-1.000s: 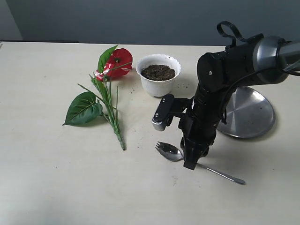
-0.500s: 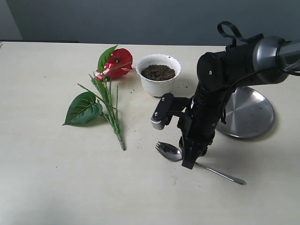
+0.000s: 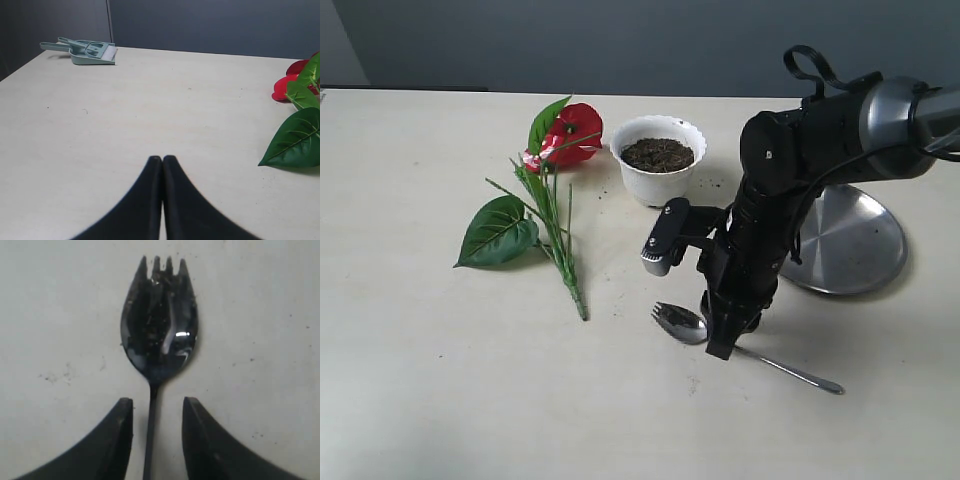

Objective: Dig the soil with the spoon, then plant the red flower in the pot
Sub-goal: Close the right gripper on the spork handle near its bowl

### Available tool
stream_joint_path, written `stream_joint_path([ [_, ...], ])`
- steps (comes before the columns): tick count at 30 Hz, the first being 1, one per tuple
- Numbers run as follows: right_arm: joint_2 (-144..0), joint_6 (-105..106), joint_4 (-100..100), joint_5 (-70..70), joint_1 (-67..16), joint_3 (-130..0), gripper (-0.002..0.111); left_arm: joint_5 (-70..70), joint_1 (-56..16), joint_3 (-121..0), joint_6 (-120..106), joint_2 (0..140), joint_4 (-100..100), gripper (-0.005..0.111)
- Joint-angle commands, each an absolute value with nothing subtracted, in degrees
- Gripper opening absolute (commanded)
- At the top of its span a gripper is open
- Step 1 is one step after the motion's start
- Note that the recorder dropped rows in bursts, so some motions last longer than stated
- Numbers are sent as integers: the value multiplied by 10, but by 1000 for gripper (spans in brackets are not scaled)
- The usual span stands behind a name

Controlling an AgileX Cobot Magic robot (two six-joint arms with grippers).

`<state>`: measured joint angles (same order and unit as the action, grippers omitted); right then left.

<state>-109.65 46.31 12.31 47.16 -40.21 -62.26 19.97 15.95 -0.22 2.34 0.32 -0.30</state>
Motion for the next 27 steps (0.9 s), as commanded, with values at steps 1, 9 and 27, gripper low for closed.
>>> stream_joint_path([
  [1, -1101, 465, 125, 470, -402, -624, 34, 193, 158, 0, 24, 0, -3, 0],
  [9, -1129, 465, 126, 470, -402, -624, 34, 193, 158, 0, 24, 0, -3, 0],
  [27, -1136, 464, 142, 471, -402, -624, 34, 193, 158, 0, 24, 0, -3, 0],
])
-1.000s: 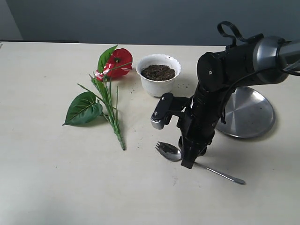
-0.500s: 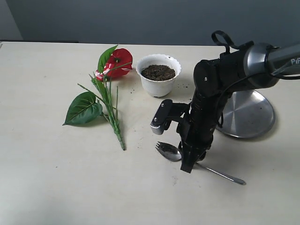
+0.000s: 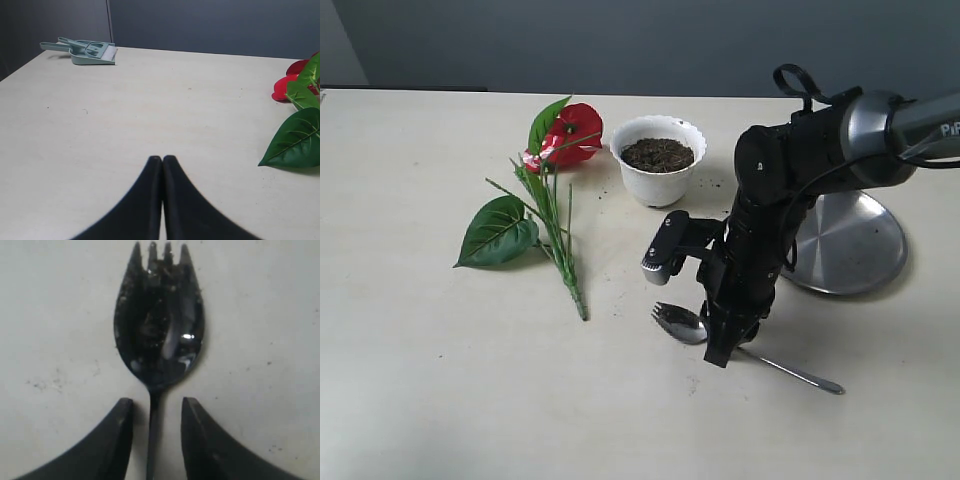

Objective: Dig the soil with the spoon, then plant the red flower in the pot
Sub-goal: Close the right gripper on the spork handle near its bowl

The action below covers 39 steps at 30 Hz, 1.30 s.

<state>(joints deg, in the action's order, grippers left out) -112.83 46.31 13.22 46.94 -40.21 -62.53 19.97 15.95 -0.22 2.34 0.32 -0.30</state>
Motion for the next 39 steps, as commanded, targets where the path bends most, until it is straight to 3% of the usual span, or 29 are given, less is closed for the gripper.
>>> stream_joint_path([
  [1, -1136, 464, 142, 471, -402, -624, 34, 193, 158, 0, 24, 0, -3, 0],
  [39, -1136, 430, 142, 479, -402, -624, 34, 193, 158, 0, 24, 0, -3, 0],
])
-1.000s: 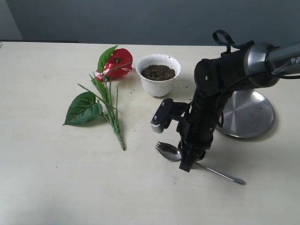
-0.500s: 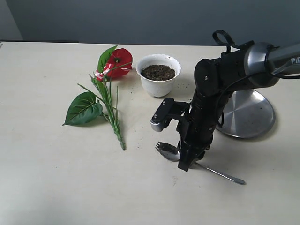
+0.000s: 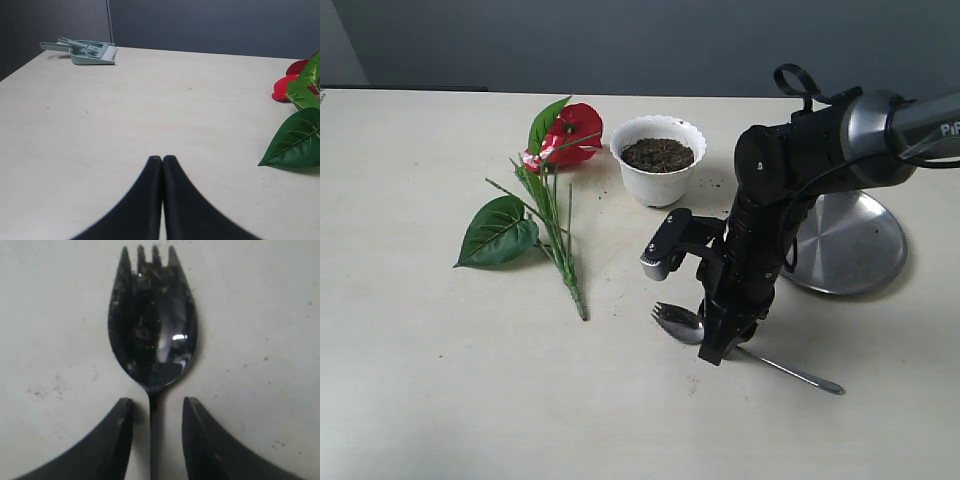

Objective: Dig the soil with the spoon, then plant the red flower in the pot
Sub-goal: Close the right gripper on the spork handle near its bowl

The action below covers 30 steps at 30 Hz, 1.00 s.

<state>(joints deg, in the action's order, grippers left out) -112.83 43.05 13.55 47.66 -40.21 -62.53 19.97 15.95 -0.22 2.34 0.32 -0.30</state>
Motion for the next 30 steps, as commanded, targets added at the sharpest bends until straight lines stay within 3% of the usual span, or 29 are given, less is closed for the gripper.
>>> stream_joint_path([
  [1, -1136, 429, 142, 479, -402, -624, 34, 193, 158, 0, 24, 0, -3, 0],
  [30, -1158, 424, 135, 480, -402, -624, 34, 193, 158, 0, 24, 0, -3, 0],
])
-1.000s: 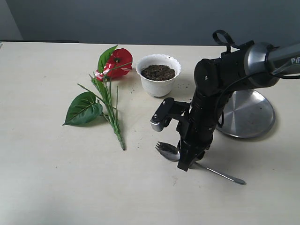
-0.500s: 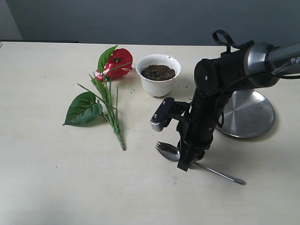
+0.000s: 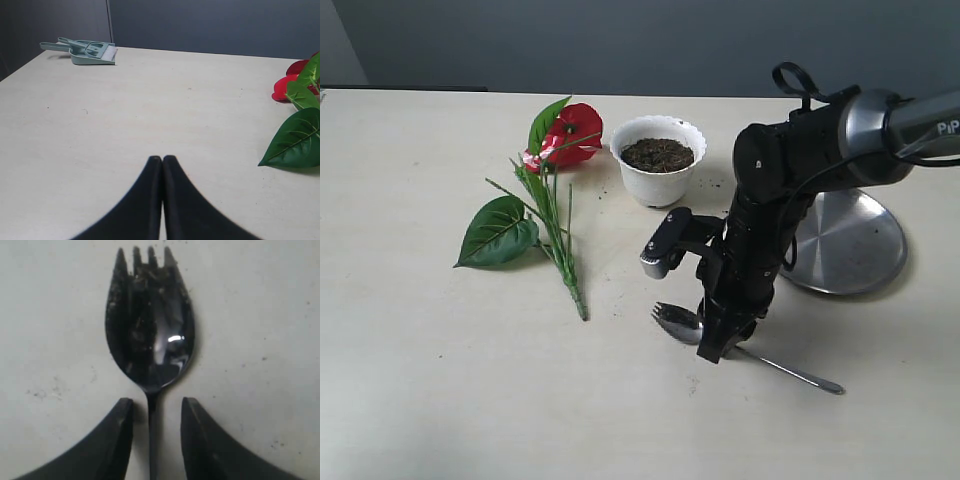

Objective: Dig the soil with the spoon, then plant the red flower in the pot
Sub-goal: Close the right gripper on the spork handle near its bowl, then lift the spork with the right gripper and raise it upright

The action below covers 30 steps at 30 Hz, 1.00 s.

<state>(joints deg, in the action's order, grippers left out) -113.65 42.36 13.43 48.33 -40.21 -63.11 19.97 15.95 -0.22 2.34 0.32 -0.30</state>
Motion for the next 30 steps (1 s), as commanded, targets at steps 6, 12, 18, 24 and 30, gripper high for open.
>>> stream_joint_path([
  [6, -1158, 415, 135, 488, -402, -624, 33, 193, 158, 0, 24, 0, -3, 0],
  [12, -1158, 413, 135, 508, -402, -624, 0, 193, 158, 0, 24, 0, -3, 0],
  [18, -1153, 385, 135, 523, -402, -626, -1, 193, 158, 0, 24, 0, -3, 0],
  [24, -1121, 385, 131, 518, -402, -626, -1, 193, 158, 0, 24, 0, -3, 0],
  [30, -1052, 364, 98, 497, -402, -626, -1, 193, 158, 0, 24, 0, -3, 0],
])
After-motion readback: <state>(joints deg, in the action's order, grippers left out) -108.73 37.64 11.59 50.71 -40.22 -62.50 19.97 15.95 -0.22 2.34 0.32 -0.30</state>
